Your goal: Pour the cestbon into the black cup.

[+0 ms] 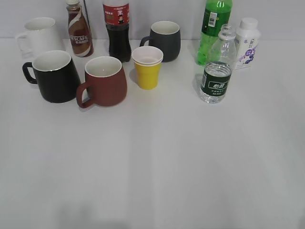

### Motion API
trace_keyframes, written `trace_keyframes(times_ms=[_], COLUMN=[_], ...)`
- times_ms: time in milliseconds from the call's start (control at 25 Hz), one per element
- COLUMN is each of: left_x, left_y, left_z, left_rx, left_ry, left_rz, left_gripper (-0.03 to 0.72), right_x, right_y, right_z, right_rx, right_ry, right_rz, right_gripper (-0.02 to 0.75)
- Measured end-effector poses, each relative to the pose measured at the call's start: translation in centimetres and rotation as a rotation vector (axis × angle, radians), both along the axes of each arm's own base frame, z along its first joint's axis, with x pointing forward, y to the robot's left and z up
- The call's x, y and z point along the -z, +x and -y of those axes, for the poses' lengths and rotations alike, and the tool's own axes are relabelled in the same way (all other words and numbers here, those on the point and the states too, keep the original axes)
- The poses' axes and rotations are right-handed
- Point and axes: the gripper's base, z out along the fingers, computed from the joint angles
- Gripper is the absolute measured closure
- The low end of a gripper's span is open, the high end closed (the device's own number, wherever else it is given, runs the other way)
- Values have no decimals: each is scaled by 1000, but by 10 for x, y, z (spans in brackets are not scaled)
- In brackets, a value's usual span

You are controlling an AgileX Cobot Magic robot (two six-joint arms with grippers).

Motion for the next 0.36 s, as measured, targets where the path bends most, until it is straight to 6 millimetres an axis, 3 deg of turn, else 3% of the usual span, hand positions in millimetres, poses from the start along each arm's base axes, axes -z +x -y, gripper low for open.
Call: trace_keyframes(times_ms=[360], left_x=[0], left_y=[0], left_z=[0], left_rx=[0], left_ry=[0], left_rz=[0], left_gripper=[367], right_x=[0], right_y=[0], right_z=[0], right_rx=[0], right_ry=[0], right_rz=[0], right_gripper=[146])
